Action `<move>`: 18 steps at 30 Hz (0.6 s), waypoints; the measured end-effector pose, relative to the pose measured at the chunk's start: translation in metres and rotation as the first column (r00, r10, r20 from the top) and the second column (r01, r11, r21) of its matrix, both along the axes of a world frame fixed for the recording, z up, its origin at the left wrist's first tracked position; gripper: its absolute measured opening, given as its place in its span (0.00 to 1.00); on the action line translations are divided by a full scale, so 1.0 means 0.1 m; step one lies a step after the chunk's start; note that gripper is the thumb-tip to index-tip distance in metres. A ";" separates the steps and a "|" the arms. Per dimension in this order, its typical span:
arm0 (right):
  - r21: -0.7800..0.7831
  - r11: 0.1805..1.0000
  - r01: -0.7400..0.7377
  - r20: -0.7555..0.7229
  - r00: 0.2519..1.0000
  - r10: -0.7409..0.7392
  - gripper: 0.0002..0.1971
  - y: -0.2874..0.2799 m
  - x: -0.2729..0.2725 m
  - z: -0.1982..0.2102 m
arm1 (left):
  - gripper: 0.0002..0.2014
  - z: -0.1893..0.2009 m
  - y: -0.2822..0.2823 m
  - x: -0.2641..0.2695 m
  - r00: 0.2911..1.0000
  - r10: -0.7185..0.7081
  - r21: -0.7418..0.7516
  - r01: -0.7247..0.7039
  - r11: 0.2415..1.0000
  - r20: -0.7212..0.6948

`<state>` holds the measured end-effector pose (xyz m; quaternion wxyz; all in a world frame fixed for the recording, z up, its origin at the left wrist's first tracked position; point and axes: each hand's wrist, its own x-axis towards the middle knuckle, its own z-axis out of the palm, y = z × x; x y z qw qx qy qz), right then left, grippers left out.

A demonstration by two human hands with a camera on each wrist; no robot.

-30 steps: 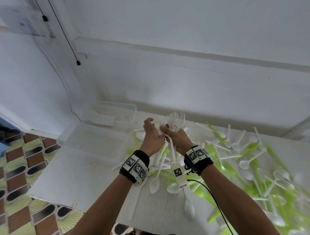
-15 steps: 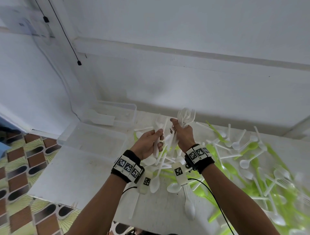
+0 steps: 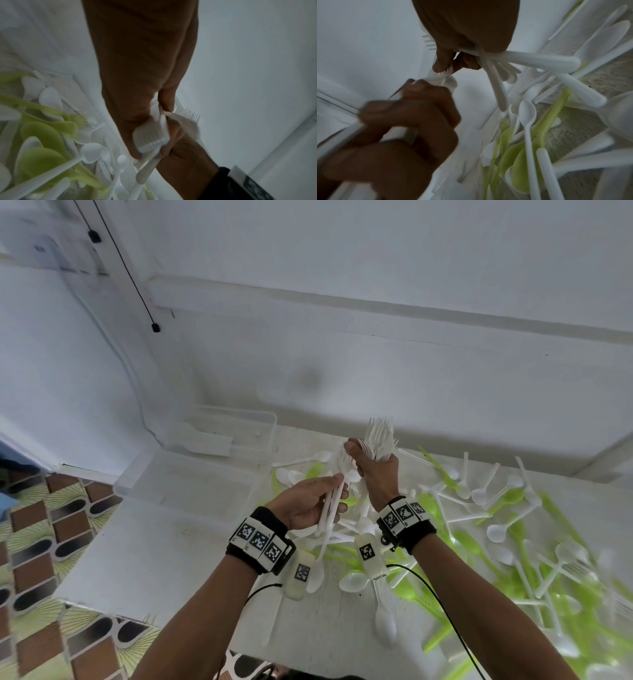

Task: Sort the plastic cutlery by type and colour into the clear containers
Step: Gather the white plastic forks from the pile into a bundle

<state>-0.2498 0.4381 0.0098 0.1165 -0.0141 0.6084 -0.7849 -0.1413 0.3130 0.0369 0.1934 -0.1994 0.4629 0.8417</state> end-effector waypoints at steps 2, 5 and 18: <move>-0.015 1.000 -0.005 0.006 1.000 0.005 0.07 0.01 -0.01 -0.03 | 0.11 0.02 0.01 0.00 0.998 0.055 0.065 -0.056 0.996 0.016; -0.033 0.998 -0.057 -0.002 0.998 0.057 0.05 0.02 0.01 -0.03 | 0.11 0.00 0.01 0.01 0.988 0.143 0.117 -0.150 0.982 0.060; -0.088 0.978 -0.187 0.093 0.976 0.195 0.10 0.04 0.03 -0.05 | 0.13 0.04 0.03 0.04 0.981 0.128 0.304 -0.169 0.938 0.148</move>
